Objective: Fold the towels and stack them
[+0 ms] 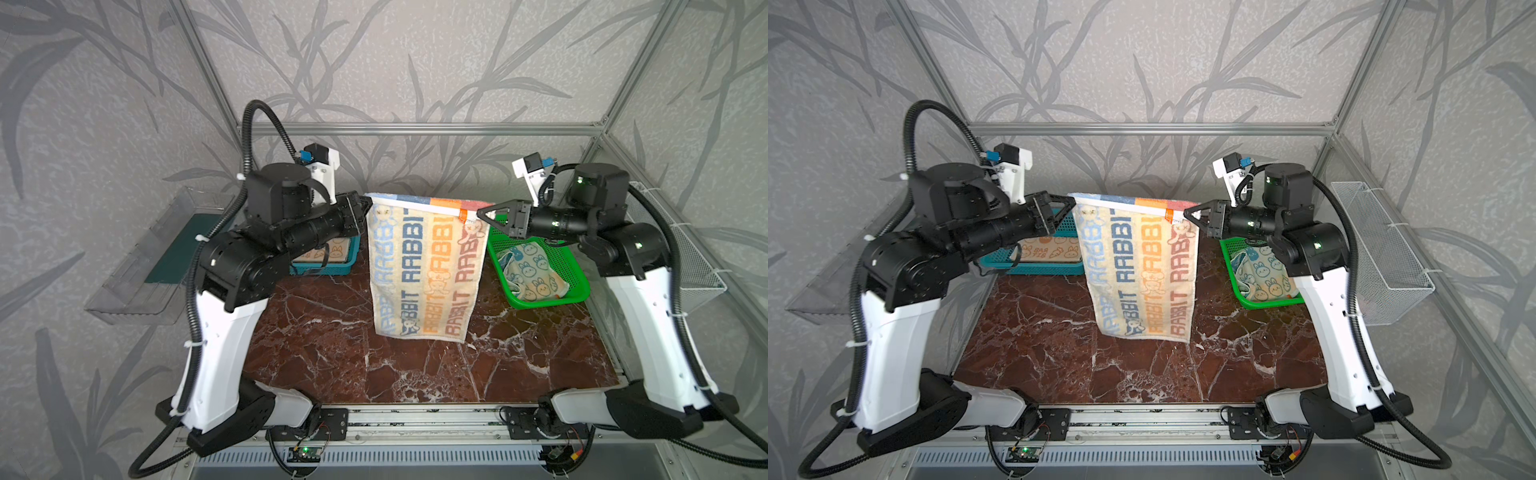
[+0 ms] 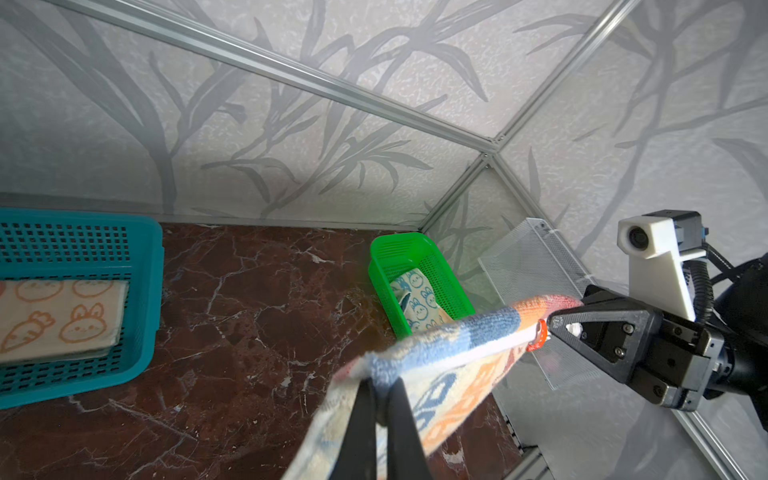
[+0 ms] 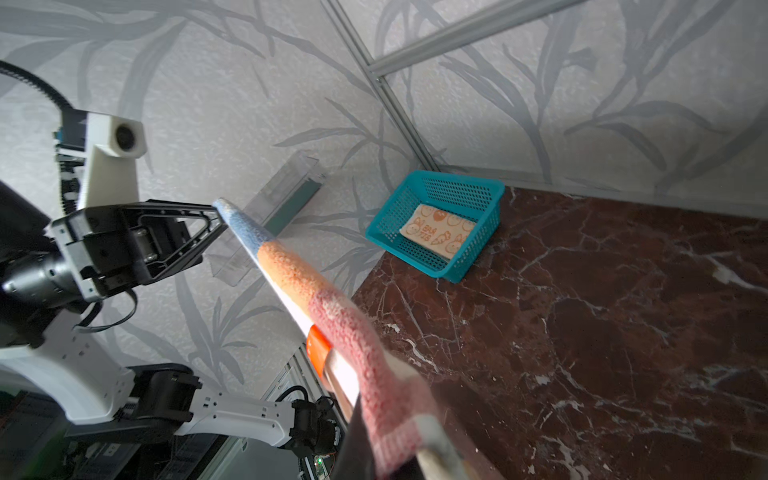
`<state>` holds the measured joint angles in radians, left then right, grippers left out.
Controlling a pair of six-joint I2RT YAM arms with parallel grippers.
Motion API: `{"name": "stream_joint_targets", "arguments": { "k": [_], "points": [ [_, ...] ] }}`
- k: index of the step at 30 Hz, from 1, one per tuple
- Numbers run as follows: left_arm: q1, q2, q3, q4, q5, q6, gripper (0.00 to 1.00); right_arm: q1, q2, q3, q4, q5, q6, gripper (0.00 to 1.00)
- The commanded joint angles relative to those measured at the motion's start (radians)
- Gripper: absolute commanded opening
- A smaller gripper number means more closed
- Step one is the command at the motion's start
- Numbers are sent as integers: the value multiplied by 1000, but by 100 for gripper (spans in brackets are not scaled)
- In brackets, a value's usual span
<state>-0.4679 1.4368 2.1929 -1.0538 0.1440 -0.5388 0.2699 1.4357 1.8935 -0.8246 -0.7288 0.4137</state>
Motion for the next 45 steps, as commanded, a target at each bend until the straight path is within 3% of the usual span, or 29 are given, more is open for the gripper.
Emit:
{"name": "stream_joint_targets", "arguments": {
  "k": [1, 7, 13, 18, 21, 34, 45],
  "points": [
    [88, 92, -88, 59, -81, -7, 0, -74, 126, -56, -55, 95, 16, 0],
    [160, 374, -135, 150, 23, 26, 0, -89, 403, -40, 9, 76, -18, 0],
    [179, 622, -45, 173, 40, 77, 0, -106, 683, 153, -86, 57, -84, 0],
    [183, 740, 49, 83, 60, 111, 0, -103, 749, 127, -62, 50, -84, 0],
    [181, 710, -49, 99, 76, 107, 0, -98, 727, 45, -33, 57, -86, 0],
    [131, 344, -730, 304, 69, 32, 0, -5, 492, -426, 88, 131, -80, 0],
    [78, 170, -1039, 376, 69, -23, 0, 58, 305, -844, 222, 129, -24, 0]
  ]
}}
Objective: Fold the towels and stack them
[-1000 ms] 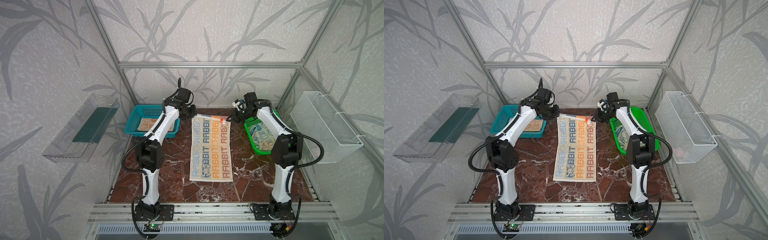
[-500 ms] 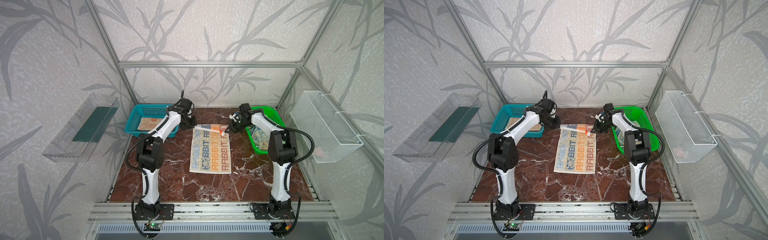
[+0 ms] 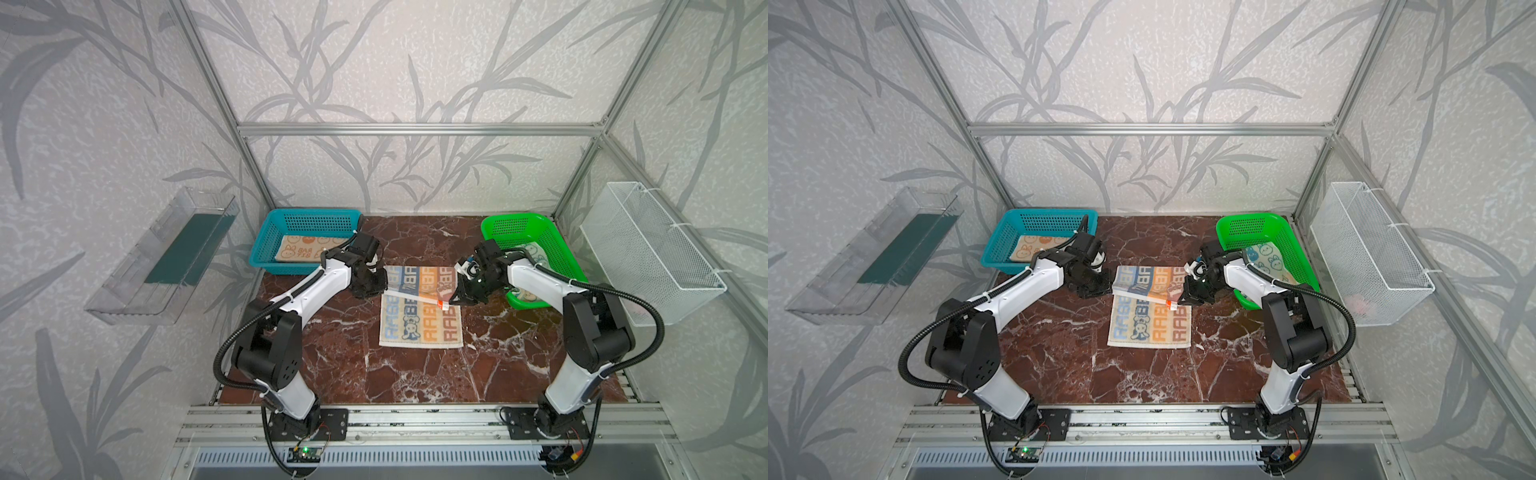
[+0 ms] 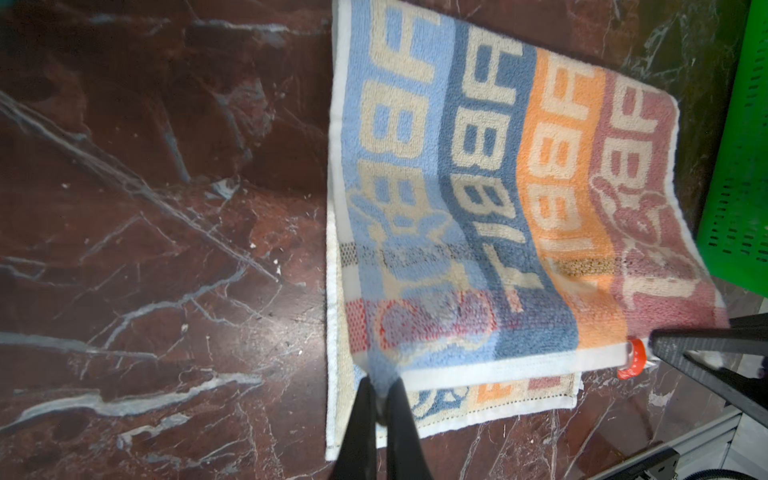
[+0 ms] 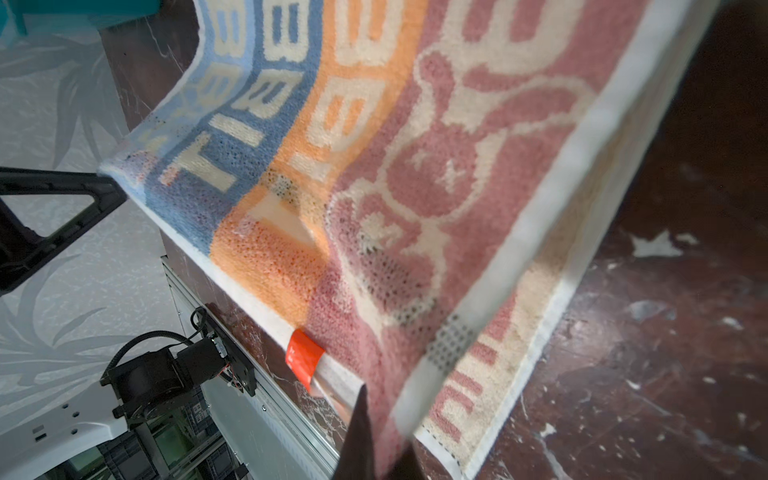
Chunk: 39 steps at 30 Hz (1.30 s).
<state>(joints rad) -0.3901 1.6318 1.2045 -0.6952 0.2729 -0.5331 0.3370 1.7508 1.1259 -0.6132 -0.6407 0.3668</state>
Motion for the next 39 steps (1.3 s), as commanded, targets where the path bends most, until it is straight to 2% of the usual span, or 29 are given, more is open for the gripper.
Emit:
{"name": "stream_joint_targets", "arguments": {
  "k": [1, 5, 10, 17, 21, 25, 29, 34, 39],
  "points": [
    [-7, -23, -73, 30, -55, -36, 0, -8, -5, -101, 28, 34, 29, 0],
    [-31, 14, -115, 66, -46, -59, 0, 0, 44, -131, 59, 32, 25, 0],
    [-34, 94, -84, 67, -73, -52, 0, 0, 120, -97, 71, 45, 15, 0],
    [-3, 284, 97, 29, -81, -3, 0, -14, 267, 92, 22, 48, -2, 0],
    [39, 343, 237, -38, -92, 31, 0, -31, 306, 221, -28, 32, -7, 0],
    [62, 335, 357, -104, -115, 56, 0, -40, 292, 335, -101, 30, -20, 0],
    [63, 306, 428, -149, -124, 72, 0, -41, 244, 379, -147, 36, -26, 0],
    [63, 242, 410, -155, -121, 69, 0, -38, 169, 355, -167, 39, -22, 0],
    [64, 156, 306, -124, -114, 52, 0, -25, 101, 287, -168, 48, -20, 0]
  ]
}}
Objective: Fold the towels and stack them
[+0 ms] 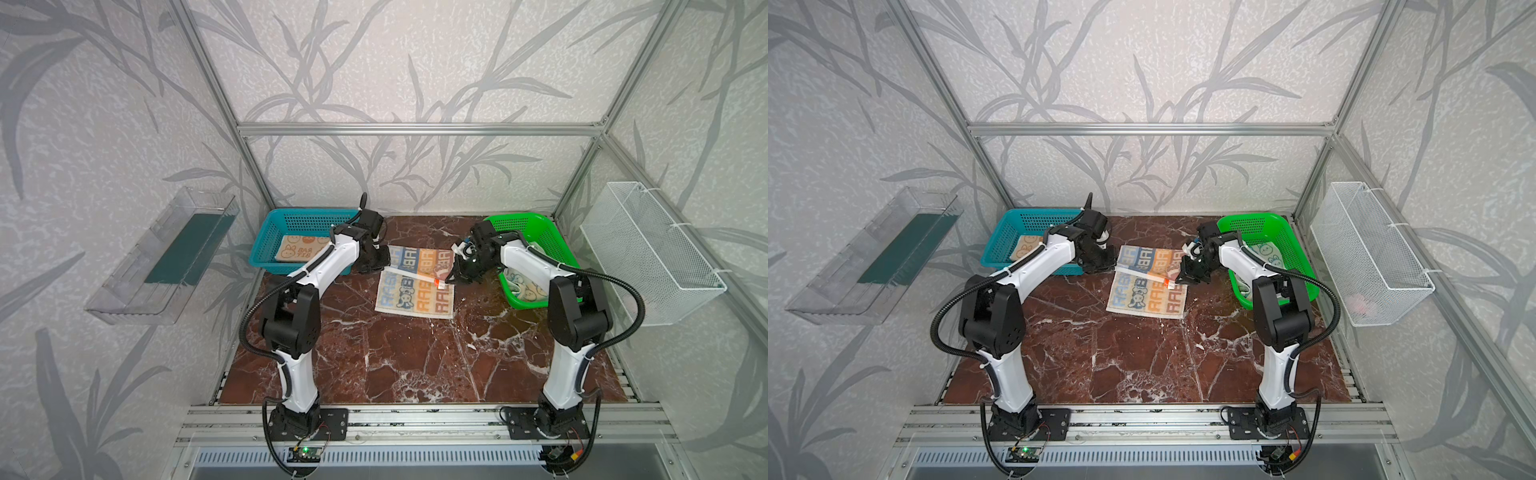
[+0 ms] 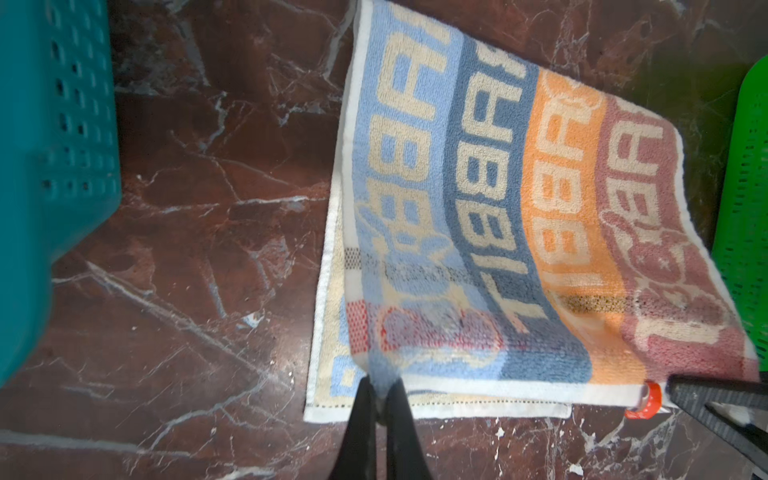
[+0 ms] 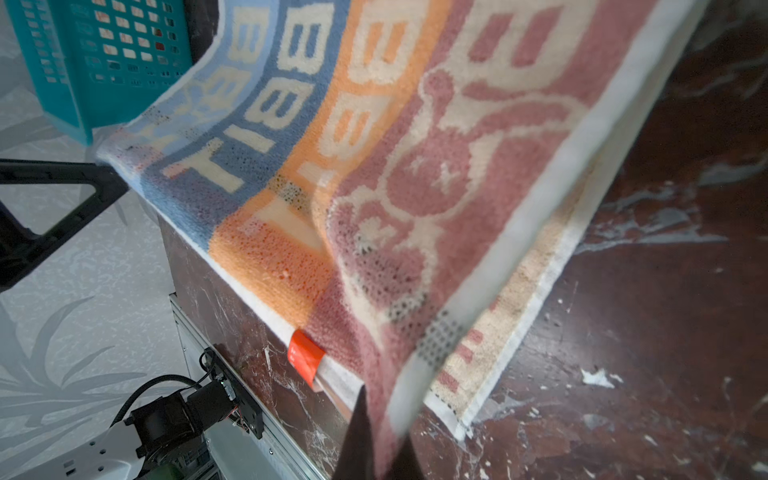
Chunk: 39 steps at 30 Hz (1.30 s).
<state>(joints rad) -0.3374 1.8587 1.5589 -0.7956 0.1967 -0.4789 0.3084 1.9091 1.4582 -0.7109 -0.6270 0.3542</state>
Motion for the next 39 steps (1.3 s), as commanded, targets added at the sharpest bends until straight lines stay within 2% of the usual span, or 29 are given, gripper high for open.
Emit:
{"name": "stream_joint_targets", "arguments": {
  "k": [1, 8, 15, 25, 29, 31, 33, 35, 37, 39],
  "points": [
    [11, -87, -70, -16, -39, -5, 0, 7, -70, -61, -67, 36, -6, 0],
    [2, -171, -273, 65, -15, -25, 0, 57, -123, -221, 8, 47, 25, 0],
    [-17, -184, -451, 158, 0, -50, 0, 102, -89, -381, 132, 47, 67, 0],
    [-20, -139, -483, 193, 5, -49, 0, 104, -63, -403, 152, 56, 61, 0],
    [-23, -120, -477, 190, 17, -47, 1, 105, -58, -408, 162, 52, 65, 11],
    [-28, -121, -476, 188, 23, -48, 8, 106, -61, -406, 163, 50, 66, 20],
    [-36, -133, -475, 182, 22, -49, 15, 107, -71, -403, 160, 49, 68, 26],
    [-45, -149, -471, 169, 13, -49, 27, 107, -90, -394, 152, 49, 69, 33],
    [-52, -171, -463, 155, 16, -53, 41, 109, -113, -385, 141, 49, 69, 35],
    [-63, -202, -452, 145, 37, -57, 68, 108, -145, -371, 121, 57, 68, 39]
  ]
}}
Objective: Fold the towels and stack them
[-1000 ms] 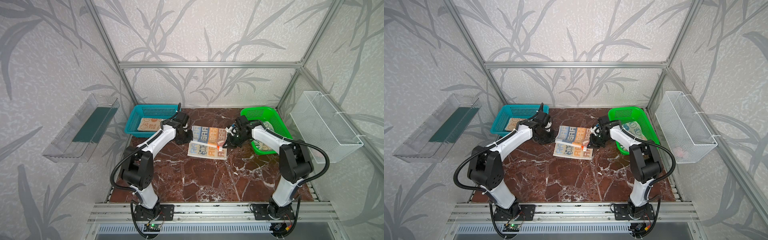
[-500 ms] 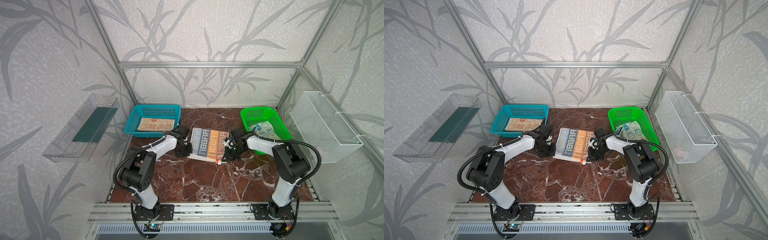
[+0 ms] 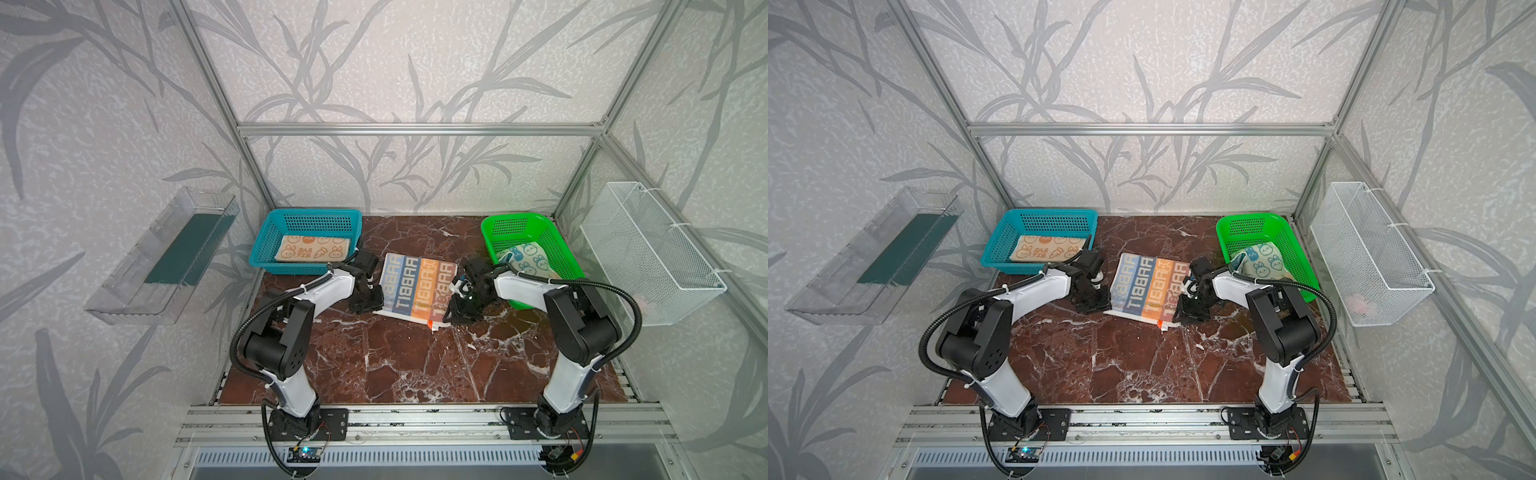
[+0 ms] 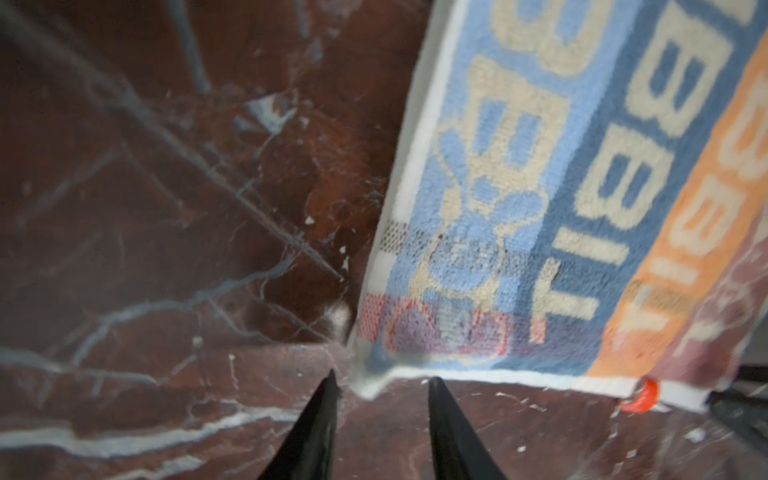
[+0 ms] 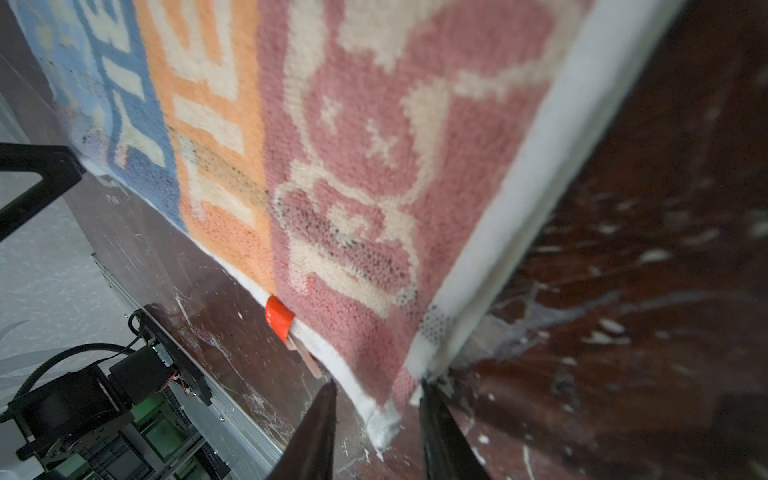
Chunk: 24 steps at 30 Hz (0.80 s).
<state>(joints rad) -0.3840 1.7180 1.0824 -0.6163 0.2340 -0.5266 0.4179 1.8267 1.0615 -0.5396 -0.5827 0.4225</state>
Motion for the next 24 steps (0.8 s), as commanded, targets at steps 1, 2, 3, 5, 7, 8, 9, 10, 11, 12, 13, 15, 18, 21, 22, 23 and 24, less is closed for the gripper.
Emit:
{"name": "stream_joint_targets", "arguments": {
  "k": [1, 2, 3, 5, 7, 8, 9, 10, 11, 12, 13, 15, 18, 21, 22, 23, 24],
  "points": [
    [-24, -72, 34, -46, 3, -9, 78, -1, -73, 33, -65, 17, -3, 41],
    [-32, -83, 50, -65, -5, -9, 88, -1, -87, 45, -84, 22, -9, 42],
    [-40, -93, 67, -86, -15, -6, 91, -2, -97, 53, -98, 25, -12, 44],
    [-46, -109, 101, -112, -21, -5, 99, -2, -115, 72, -122, 33, -16, 52],
    [-45, -125, 130, -119, -14, -8, 99, -2, -160, 87, -128, 39, -13, 60],
    [-45, -128, 145, -112, -9, -12, 99, -1, -172, 91, -116, 33, -5, 66],
    [-43, -126, 157, -94, 6, -24, 99, -2, -181, 91, -97, 27, 10, 72],
    [-37, -118, 166, -72, 29, -41, 99, -1, -179, 95, -82, 19, 20, 76],
    [-28, -104, 173, -38, 68, -67, 99, 0, -174, 98, -59, 0, 36, 80],
    [-15, -87, 177, -1, 116, -99, 99, 4, -165, 98, -35, -18, 53, 86],
    [-6, -69, 181, 29, 154, -126, 99, 9, -159, 97, -17, -26, 67, 90],
    [-1, -26, 191, 93, 188, -176, 99, 26, -135, 93, 31, -39, 91, 97],
    [-5, 29, 190, 142, 202, -215, 99, 52, -78, 83, 89, -66, 118, 99],
    [-6, 58, 157, 168, 199, -232, 99, 60, -40, 60, 138, -84, 135, 99],
    [-5, 63, 144, 177, 198, -233, 99, 59, -31, 52, 145, -86, 135, 99],
    [-9, 67, 121, 188, 194, -236, 99, 60, -20, 48, 145, -85, 128, 99],
    [-11, 68, 99, 199, 191, -237, 99, 59, -9, 45, 142, -82, 119, 99]
  ]
}}
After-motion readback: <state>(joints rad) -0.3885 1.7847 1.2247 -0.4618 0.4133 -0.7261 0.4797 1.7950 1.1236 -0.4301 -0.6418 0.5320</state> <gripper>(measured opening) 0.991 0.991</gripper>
